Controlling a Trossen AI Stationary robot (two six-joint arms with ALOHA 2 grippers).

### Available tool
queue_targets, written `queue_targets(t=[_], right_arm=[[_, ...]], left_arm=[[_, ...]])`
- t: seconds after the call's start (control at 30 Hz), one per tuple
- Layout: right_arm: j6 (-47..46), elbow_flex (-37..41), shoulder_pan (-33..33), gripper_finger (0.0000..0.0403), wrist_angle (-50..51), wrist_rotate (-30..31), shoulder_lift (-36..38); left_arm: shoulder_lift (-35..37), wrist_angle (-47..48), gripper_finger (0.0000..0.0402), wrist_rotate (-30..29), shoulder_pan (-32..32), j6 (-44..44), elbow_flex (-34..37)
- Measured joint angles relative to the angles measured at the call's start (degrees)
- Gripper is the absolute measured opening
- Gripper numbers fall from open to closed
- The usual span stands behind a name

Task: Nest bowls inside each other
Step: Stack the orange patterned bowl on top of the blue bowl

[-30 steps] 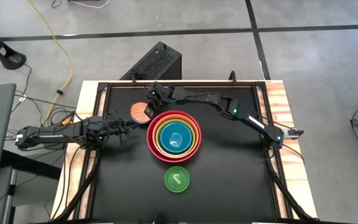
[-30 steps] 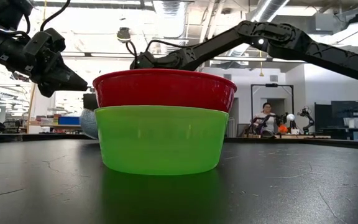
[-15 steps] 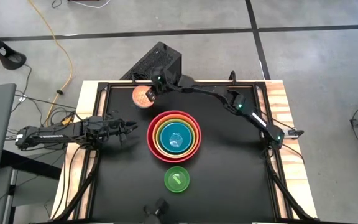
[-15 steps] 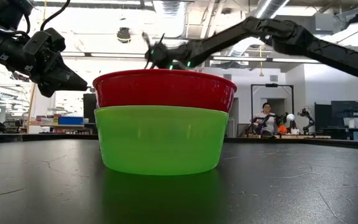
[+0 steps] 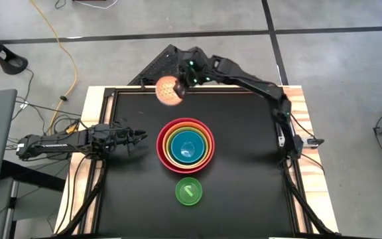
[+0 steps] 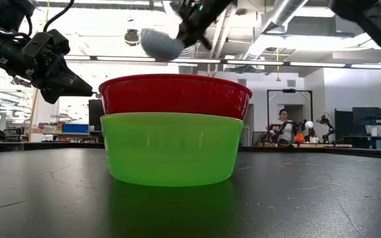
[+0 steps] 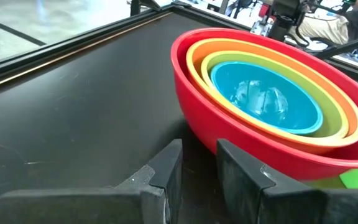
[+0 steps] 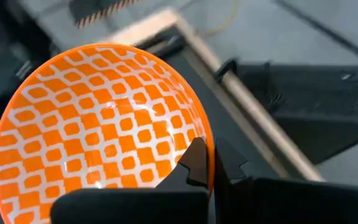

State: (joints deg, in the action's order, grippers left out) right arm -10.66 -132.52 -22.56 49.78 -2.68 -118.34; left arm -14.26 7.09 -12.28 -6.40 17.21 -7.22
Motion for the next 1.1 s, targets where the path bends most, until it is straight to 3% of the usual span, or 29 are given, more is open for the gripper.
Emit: queue_targets(t=[0.2,0.37,0.5,0.73,1.1], right_arm=[[2.61,0.27,8.02,0.0004,14.97,-0.28,2.44],[3.18,8.97,14.82,0.0005,14.56,-0.4,4.61],[-0.48,22.11,17.88,0.0005,4.03,-0.35,8.77],[-8.19,42.43,15.86,0.0005,-13.22,0.54,14.29],[-10.86,50.33,15.69,0.0005,-18.81,1.78,14.79]], left_arm=[[0.0,-0.04,0.0087,0.02,0.0,0.49,0.0],[0.02,-0.06,0.0087,0.49,-0.02,1.1,0.0],[0.01,0.04,0.0087,1.34,0.0,1.88,0.0],[0.01,0.4,0.0087,1.49,-0.01,2.85,0.0],[0.0,0.41,0.0087,1.4,0.0,2.93,0.0]])
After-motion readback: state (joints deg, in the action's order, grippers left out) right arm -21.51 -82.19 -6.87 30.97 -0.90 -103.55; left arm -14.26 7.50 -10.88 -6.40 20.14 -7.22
